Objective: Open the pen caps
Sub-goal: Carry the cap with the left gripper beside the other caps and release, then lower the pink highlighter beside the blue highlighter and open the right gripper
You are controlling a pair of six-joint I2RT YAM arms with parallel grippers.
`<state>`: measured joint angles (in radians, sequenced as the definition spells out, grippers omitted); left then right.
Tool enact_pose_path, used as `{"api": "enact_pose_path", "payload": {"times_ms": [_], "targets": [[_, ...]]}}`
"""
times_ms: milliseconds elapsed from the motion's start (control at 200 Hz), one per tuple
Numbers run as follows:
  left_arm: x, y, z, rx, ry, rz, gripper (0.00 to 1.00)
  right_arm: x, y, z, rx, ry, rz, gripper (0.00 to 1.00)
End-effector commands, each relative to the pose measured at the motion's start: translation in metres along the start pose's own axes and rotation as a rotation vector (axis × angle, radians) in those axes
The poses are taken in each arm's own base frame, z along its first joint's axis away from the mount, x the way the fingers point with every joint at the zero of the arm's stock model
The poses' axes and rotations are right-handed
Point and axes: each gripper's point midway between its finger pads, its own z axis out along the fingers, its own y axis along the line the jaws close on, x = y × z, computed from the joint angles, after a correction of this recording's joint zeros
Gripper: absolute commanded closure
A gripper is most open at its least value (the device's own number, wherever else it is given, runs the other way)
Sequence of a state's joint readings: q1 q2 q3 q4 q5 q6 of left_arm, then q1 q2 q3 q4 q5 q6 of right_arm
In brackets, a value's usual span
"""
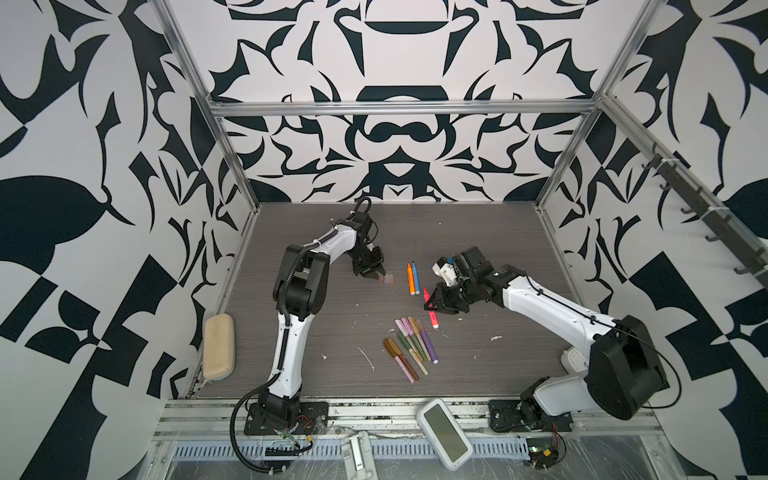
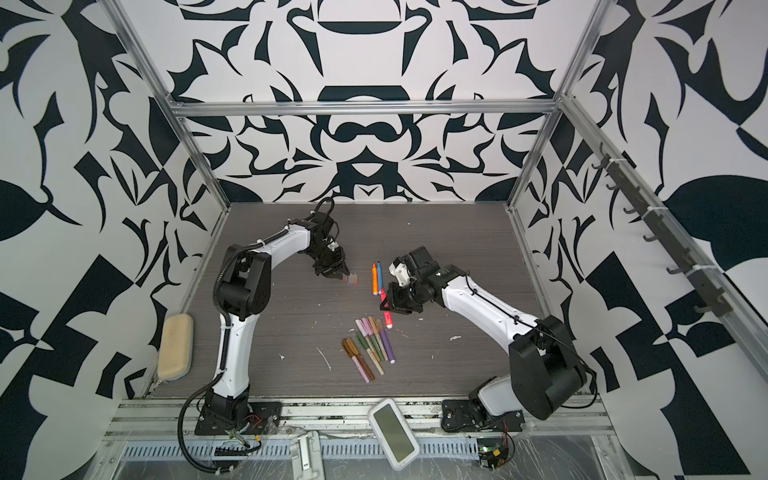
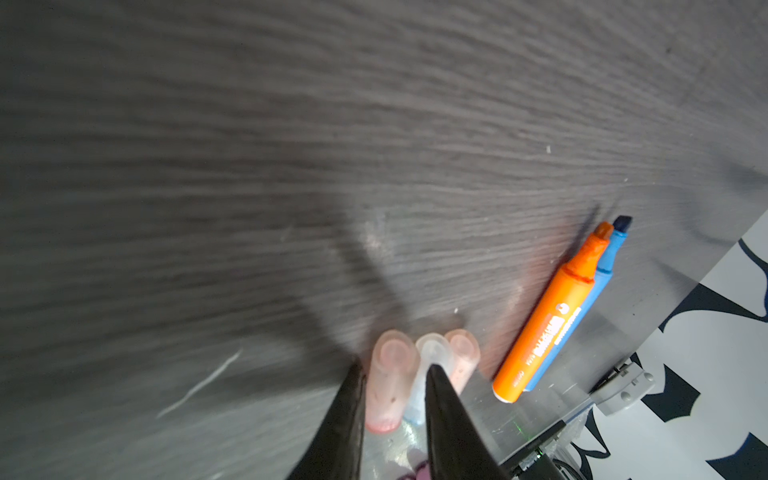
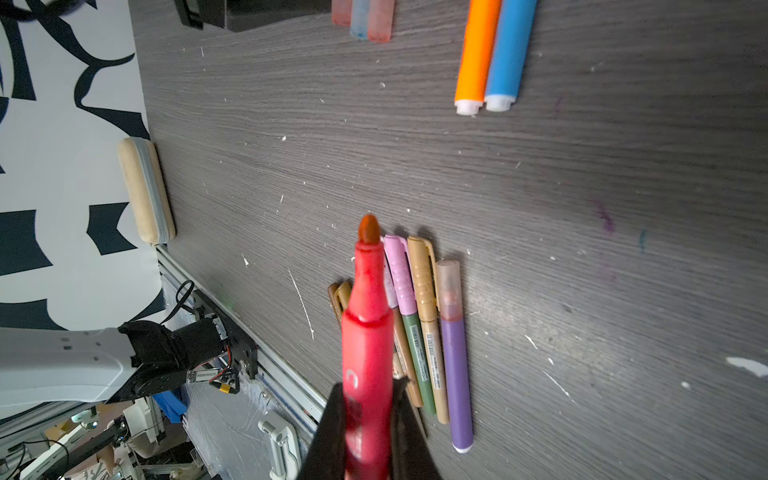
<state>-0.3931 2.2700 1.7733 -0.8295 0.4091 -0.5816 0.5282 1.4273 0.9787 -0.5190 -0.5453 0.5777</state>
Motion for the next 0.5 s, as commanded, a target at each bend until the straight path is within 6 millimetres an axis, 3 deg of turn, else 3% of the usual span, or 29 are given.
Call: {"api": "enact_pose_path", "payload": {"times_ms": [0,295,495], "targets": [[0.011,0.002,-0.004,-0.013,0.018,-0.026,0.71,-0.013,0.003,-0.011,-0.007,-0.046,-0.030,1.00],[0.014,-0.024,-0.044,0.065,-0.069,-0.010,0.71,-0.078,-0.043,-0.020,0.100,-0.097,-0.036,1.00],[0.024,-0.023,-0.067,0.077,-0.104,-0.010,0.71,-0.120,-0.066,0.005,0.153,-0.083,-0.051,1.00]]}}
